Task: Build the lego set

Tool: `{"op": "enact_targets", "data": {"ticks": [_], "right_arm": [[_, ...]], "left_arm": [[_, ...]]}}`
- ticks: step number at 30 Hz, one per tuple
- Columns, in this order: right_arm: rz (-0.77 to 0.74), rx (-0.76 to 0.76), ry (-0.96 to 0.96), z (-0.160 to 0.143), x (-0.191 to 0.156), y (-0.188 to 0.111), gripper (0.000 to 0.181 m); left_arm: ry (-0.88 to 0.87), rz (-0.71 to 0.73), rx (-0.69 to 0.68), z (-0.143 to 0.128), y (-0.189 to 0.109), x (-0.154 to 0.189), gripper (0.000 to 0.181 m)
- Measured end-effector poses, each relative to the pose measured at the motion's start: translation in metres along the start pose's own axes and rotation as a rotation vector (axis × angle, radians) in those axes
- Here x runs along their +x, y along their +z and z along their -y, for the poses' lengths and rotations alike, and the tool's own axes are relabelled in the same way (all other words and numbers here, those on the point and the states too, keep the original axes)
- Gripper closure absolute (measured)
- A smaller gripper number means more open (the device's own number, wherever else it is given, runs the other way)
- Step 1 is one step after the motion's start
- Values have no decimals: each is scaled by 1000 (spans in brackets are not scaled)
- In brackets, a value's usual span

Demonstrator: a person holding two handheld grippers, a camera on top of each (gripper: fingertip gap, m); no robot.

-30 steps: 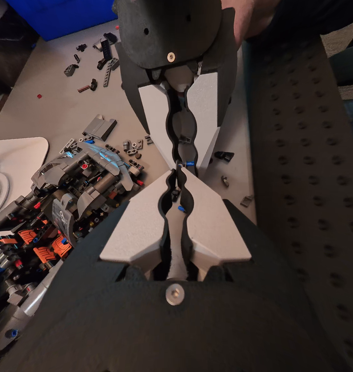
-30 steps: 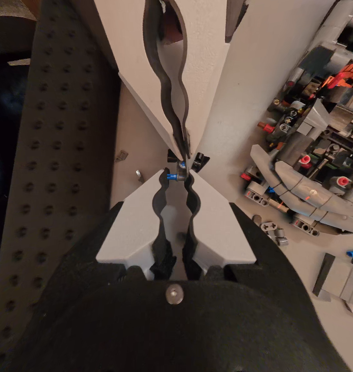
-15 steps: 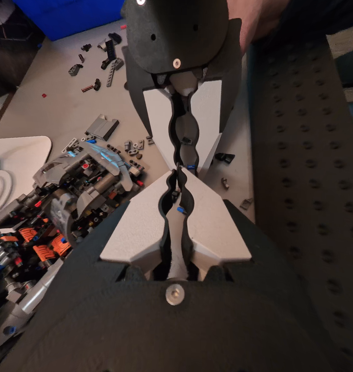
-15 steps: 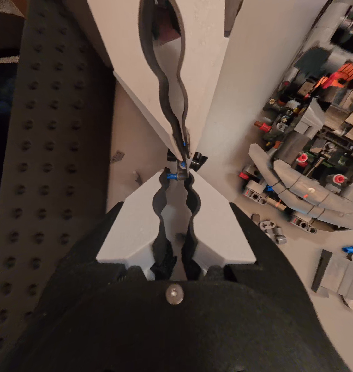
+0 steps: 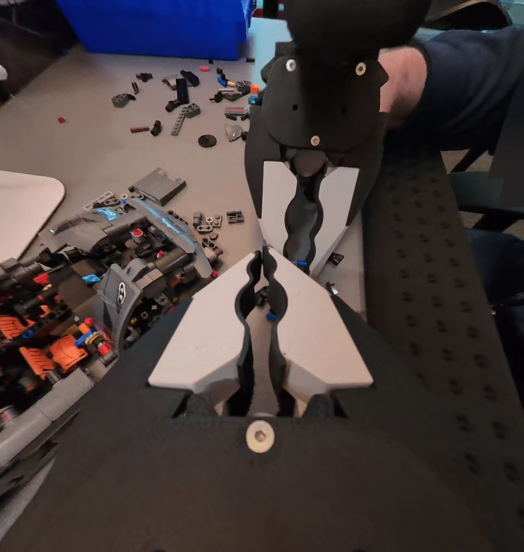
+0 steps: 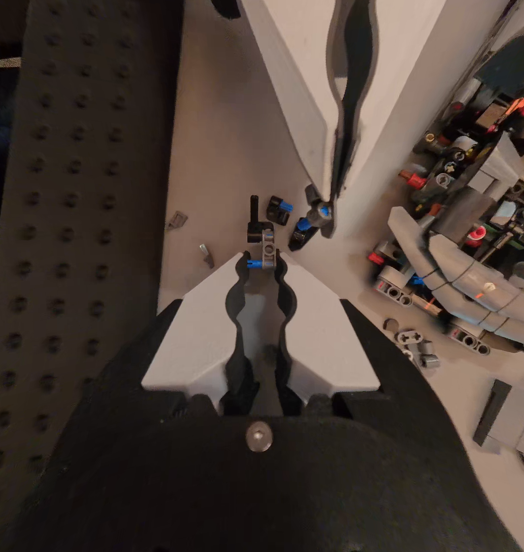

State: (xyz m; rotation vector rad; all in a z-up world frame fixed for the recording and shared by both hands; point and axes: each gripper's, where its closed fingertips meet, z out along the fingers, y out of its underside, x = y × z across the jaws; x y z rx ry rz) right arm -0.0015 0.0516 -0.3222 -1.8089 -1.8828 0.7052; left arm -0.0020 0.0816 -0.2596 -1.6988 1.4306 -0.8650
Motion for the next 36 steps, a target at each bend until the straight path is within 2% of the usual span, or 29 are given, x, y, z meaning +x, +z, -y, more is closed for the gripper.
{"op": "enact_targets", "data": {"ticks": [7, 9, 14, 20, 26, 29, 32, 33, 36], "right_arm": [[47, 14, -13, -2, -5, -11, 143], [35, 57, 15, 2, 1, -19, 152], [47, 294, 138, 36, 16, -44, 166], [93, 347, 174, 45, 16, -42, 173], [102, 430, 203, 51, 21, -57, 169], [100, 449, 218, 51, 23, -59, 181], [91, 454, 227, 50, 25, -59, 180], [99, 459, 238, 51, 25, -60, 172], [102, 460, 237, 51, 24, -59, 178]], "left_arm": [[-189, -140, 62, 1, -3, -4, 181], [-187, -152, 67, 2, -2, -2, 181], [-140, -156, 79, 7, -5, 3, 181], [-135, -170, 105, 10, -6, 5, 181], [-144, -183, 109, 9, -7, 5, 181], [-149, -183, 114, 10, -6, 5, 181], [-151, -173, 118, 10, -6, 3, 181], [-154, -171, 131, 12, -7, 2, 181], [-155, -174, 129, 12, -7, 2, 181]]}}
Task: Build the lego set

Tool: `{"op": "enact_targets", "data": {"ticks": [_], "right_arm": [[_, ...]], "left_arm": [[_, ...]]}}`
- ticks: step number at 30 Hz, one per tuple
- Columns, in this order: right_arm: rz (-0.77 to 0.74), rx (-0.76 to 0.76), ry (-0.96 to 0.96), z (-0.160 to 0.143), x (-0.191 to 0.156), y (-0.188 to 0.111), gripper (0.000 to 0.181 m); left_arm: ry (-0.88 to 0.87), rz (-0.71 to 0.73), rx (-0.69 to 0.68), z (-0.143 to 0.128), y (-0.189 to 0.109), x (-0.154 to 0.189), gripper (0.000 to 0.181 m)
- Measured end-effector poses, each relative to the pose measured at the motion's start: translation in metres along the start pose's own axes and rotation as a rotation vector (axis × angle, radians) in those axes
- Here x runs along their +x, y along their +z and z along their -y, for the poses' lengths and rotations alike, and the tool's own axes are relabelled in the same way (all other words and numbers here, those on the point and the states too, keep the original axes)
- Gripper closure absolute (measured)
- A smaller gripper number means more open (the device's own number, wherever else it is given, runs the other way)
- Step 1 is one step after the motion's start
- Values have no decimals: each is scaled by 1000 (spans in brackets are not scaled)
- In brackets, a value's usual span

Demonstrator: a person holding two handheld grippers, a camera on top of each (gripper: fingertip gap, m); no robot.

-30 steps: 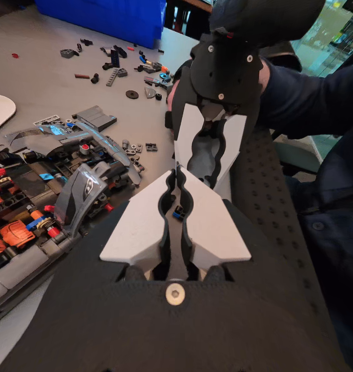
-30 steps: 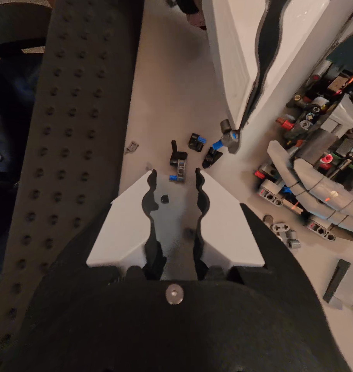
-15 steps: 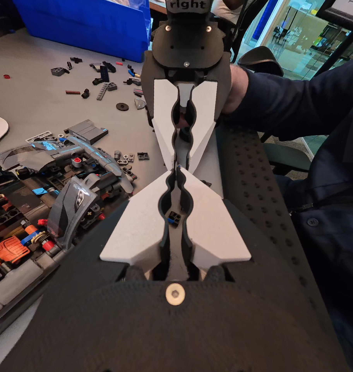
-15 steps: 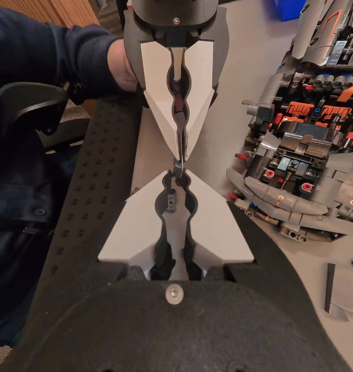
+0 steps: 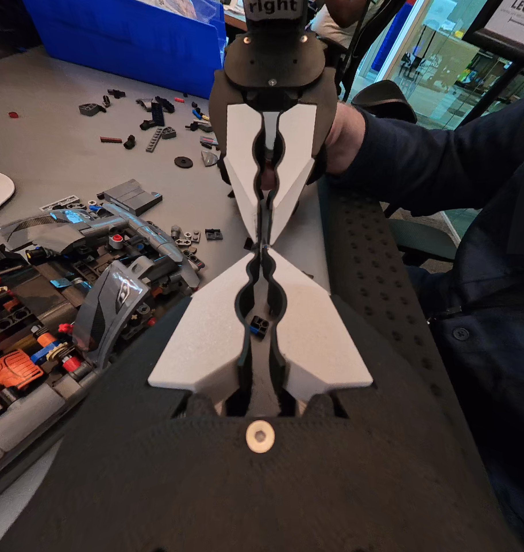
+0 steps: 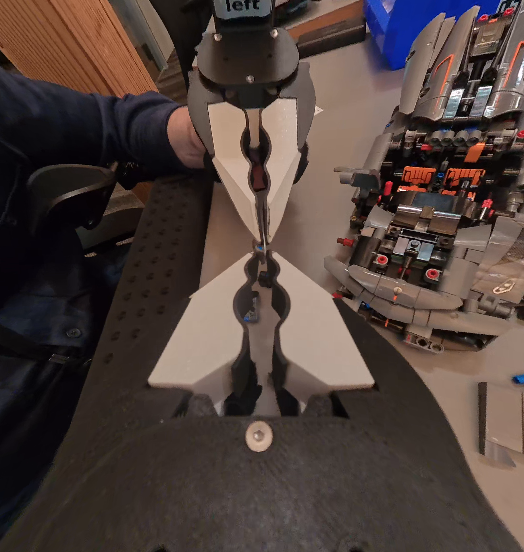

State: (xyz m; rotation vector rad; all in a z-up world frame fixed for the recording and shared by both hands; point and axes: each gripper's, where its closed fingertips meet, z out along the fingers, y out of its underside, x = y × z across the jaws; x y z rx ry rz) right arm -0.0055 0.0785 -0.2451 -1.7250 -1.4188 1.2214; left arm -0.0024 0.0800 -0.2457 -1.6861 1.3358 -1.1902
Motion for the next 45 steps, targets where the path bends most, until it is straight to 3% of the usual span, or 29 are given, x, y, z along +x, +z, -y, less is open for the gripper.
{"op": "enact_targets", "data": {"ticks": [28, 33, 45], "right_arm": [[21, 67, 37, 7, 1, -5, 181], [54, 78, 56, 7, -2, -4, 172], [68, 116, 16, 13, -5, -8, 181]], "left_arm": [[1, 12, 74, 12, -4, 0, 181], [-8, 2, 88, 15, -4, 1, 181], [-40, -63, 134, 21, -6, 6, 181]]}}
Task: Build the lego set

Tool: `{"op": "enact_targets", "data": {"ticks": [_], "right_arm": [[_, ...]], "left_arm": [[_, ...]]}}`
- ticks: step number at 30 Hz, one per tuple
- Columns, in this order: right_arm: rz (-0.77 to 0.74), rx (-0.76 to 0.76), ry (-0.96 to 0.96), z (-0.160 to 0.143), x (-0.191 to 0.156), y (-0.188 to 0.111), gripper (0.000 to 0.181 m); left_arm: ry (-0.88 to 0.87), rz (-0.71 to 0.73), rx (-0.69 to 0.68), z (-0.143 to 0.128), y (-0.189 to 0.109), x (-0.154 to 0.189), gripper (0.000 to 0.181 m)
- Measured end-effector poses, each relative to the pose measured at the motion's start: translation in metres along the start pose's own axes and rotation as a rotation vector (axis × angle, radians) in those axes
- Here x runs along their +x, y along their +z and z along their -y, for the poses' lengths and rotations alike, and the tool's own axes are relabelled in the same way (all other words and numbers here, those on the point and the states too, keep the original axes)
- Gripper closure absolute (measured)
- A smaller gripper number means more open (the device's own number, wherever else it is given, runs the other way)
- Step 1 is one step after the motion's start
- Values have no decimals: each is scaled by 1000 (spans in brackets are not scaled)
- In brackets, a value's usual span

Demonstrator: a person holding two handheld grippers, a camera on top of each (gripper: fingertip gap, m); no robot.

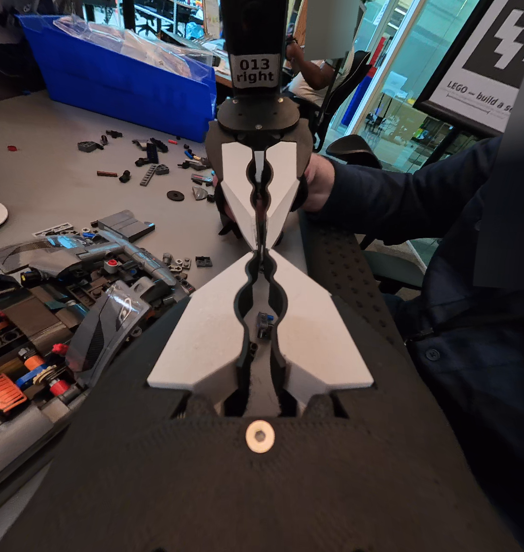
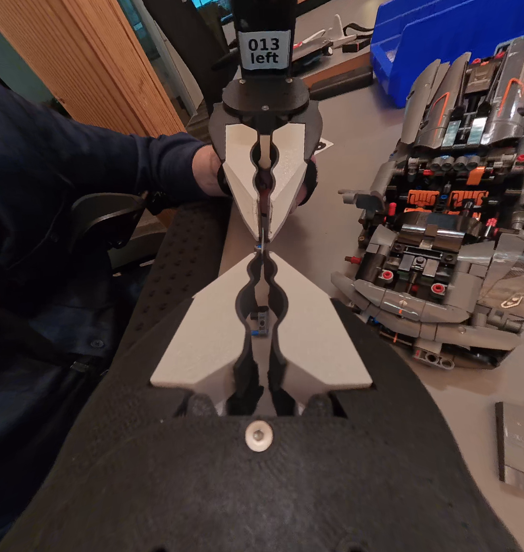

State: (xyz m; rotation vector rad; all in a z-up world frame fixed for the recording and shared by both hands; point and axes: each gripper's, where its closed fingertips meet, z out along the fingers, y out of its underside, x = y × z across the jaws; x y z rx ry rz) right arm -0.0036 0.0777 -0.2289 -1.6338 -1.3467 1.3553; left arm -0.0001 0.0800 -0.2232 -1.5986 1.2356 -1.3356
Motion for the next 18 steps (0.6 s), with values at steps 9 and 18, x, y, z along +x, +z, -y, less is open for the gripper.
{"op": "enact_targets", "data": {"ticks": [9, 18], "right_arm": [[-16, 8, 1, -2, 7, -10, 181], [0, -59, 26, -16, 9, -7, 181]], "left_arm": [[-43, 43, -175, -14, -17, -7, 148], [-7, 163, -590, -92, -11, -2, 149]]}}
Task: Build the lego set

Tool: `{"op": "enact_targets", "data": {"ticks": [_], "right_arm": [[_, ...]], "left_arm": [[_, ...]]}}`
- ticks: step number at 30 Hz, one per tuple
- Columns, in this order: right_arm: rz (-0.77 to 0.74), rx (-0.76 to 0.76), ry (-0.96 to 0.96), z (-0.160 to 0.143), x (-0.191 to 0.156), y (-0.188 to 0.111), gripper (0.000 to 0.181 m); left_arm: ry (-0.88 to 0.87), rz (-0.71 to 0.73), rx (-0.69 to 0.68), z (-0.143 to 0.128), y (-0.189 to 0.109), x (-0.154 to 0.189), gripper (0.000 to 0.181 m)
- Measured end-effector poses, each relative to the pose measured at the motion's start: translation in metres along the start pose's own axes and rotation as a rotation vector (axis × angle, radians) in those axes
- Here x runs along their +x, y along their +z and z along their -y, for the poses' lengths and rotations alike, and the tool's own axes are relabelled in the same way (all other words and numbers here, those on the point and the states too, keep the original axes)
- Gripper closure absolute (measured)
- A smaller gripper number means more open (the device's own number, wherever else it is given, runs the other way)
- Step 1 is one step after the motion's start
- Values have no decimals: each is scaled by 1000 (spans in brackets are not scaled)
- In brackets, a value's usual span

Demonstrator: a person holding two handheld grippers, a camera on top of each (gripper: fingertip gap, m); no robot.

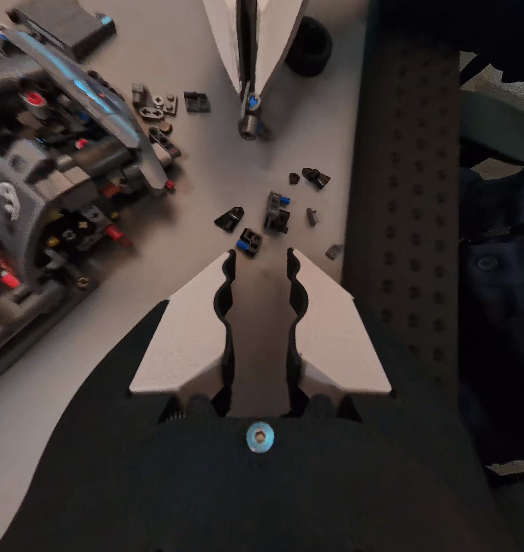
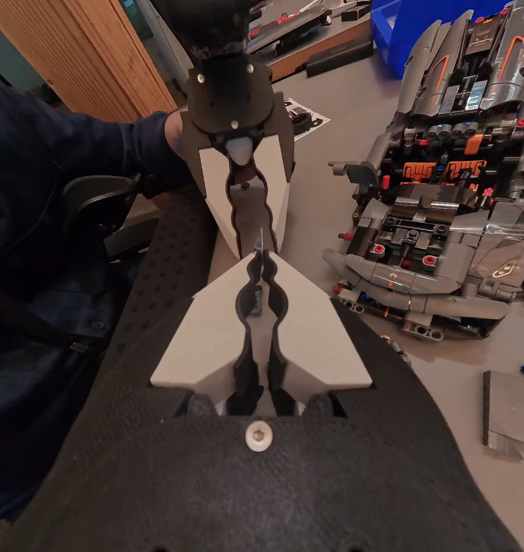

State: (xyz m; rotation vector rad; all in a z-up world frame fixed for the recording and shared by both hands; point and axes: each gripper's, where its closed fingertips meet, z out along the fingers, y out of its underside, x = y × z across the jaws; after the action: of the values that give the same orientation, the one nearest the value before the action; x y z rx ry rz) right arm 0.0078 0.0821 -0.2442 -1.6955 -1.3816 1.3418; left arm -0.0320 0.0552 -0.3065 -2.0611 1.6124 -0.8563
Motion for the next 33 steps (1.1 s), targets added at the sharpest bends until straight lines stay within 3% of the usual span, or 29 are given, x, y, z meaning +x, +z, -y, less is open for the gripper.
{"op": "enact_targets", "data": {"ticks": [2, 7, 12, 20, 24, 28, 31, 33], "right_arm": [[2, -5, 2, -1, 0, 0, 181], [9, -15, -6, -2, -3, 2, 181], [15, -21, -9, -3, -5, 2, 181], [26, -19, -8, -2, -6, 2, 181], [29, -14, -11, -1, -7, 2, 181], [29, -9, -14, 0, -8, 1, 181], [31, -7, -15, 0, -9, 0, 181], [32, -8, -17, 0, -9, 0, 181]], "left_arm": [[-1, 5, -17, -3, 10, -1, 150], [93, 92, -57, -6, 16, -11, 174], [271, 161, -123, -12, 8, -24, 175], [9, 115, -79, -9, 7, -19, 144], [-24, 147, -57, -3, 12, -22, 153], [50, 181, -99, -3, 13, -28, 169], [145, 164, -107, -4, 14, -23, 169], [113, 143, -103, -6, 13, -19, 157]]}}
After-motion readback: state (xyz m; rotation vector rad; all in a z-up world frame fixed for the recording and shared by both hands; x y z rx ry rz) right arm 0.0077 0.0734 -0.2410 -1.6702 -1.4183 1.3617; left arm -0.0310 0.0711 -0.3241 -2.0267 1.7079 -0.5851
